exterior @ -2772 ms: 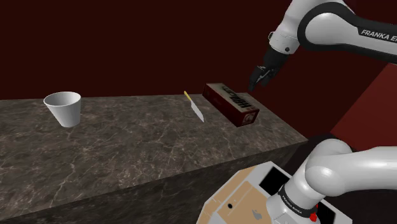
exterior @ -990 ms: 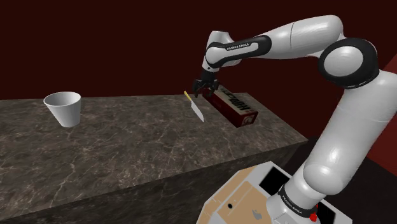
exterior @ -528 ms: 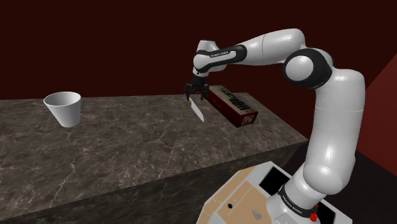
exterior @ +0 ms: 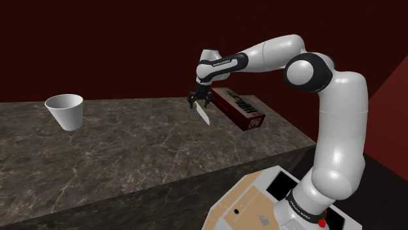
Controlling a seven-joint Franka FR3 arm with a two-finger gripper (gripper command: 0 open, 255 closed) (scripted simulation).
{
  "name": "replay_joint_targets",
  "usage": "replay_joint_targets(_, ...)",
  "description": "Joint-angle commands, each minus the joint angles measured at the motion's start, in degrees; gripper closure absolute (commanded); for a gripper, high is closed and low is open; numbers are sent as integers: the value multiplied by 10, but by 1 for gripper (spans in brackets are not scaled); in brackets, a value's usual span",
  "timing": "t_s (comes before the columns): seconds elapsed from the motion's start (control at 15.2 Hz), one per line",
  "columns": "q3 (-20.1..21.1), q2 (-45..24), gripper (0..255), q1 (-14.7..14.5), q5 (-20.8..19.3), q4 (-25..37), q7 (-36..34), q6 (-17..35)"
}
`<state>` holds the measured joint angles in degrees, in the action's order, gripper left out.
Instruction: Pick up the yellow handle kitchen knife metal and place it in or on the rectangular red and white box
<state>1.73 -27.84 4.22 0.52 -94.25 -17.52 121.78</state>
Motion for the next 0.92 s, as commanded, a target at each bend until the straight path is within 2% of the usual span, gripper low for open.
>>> replay_joint_targets(0.0,0,-2,0,0,0,-1,0,3)
replay_joint_targets(0.33,0,-2,0,0,0,-1,0,3)
replay_joint_targets(0.4,0,-2,255,0,0,-1,0,3)
replay_joint_targets(0.86,0,-2,255,0,0,-1,0,3)
